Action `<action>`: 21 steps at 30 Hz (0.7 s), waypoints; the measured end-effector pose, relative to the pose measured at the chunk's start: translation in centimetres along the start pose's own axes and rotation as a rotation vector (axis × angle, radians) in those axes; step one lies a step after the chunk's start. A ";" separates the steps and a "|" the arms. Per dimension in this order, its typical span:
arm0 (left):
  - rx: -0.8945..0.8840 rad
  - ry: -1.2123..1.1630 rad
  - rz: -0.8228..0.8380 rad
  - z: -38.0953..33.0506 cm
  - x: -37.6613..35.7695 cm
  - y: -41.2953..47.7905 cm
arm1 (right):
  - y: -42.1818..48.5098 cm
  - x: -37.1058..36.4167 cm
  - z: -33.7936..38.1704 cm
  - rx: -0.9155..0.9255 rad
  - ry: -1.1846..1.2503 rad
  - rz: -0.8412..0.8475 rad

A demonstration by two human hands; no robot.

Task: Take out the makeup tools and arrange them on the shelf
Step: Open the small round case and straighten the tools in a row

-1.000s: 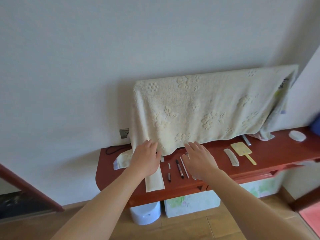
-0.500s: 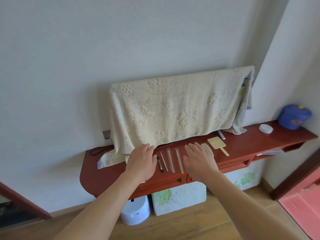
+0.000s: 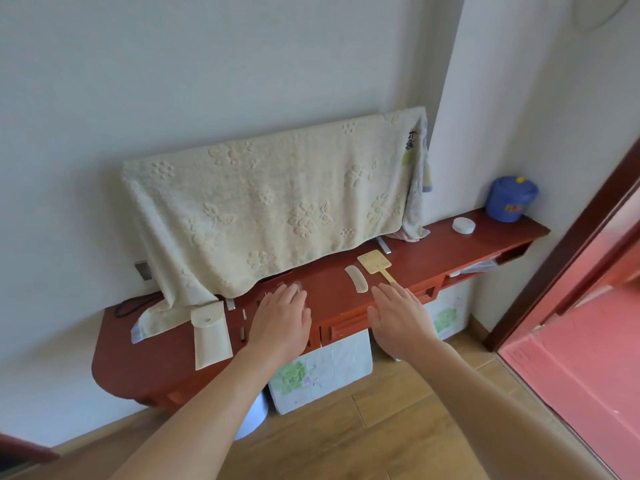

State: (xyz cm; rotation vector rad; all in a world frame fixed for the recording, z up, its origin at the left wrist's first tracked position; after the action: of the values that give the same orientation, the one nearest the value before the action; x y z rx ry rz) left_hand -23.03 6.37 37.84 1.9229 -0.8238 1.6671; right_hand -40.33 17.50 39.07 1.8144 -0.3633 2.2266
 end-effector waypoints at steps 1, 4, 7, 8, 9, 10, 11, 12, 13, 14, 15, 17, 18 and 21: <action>-0.011 -0.009 0.009 -0.5 -0.2 0.7 | 0.0 0.1 -0.7 -0.020 -0.008 0.002; -0.057 -0.041 0.027 -2.5 -0.4 3.2 | -0.2 0.7 -3.1 -0.077 -0.020 -0.005; -0.124 -0.058 0.035 -5.3 -0.3 5.5 | -0.1 1.2 -6.1 -0.161 -0.024 -0.019; -0.153 -0.051 0.032 -6.4 -0.1 6.2 | -0.1 1.4 -7.2 -0.192 -0.020 -0.029; -0.178 -0.045 0.031 -7.4 -0.1 6.8 | -0.2 1.5 -8.3 -0.214 -0.014 -0.039; -0.199 -0.041 0.027 -8.5 -0.1 7.4 | -0.4 1.5 -9.3 -0.229 -0.006 -0.044; -0.216 -0.039 0.023 -9.7 -0.2 8.0 | -0.5 1.6 -10.5 -0.240 0.001 -0.048; -0.231 -0.036 0.023 -10.8 -0.3 8.7 | -0.7 1.8 -11.7 -0.250 0.002 -0.052; -0.242 -0.029 0.030 -12.1 -0.6 9.6 | -0.8 2.0 -13.0 -0.258 -0.005 -0.059; -0.250 -0.018 0.037 -13.4 -1.0 10.5 | -0.9 2.2 -14.5 -0.260 -0.020 -0.067; -0.257 -0.006 0.038 -14.8 -1.4 11.5 | -0.8 2.5 -16.1 -0.258 -0.033 -0.077; -0.266 0.005 0.033 -17.4 -2.1 13.3 | -0.7 3.2 -19.2 -0.258 -0.034 -0.092; -0.268 0.003 0.033 -19.1 -2.5 14.2 | -0.6 3.5 -21.1 -0.255 -0.033 -0.095; -0.236 -0.010 0.050 -23.9 -3.5 16.8 | 0.1 4.4 -26.5 -0.230 -0.047 -0.091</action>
State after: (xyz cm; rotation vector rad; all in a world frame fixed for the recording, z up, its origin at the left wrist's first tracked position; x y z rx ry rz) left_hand -51.98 11.29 37.47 1.7624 -1.0307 1.5136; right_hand -65.56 26.62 38.20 1.7286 -0.5120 1.9938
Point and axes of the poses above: each hand's wrist, its own y-axis towards the middle knuckle, its own x-axis out of the back of the hand, z = x × y, the point moved 7 cm from there along y, towards the middle knuckle, and after that the axes turned 6 degrees about z, right-handed, at the moved point
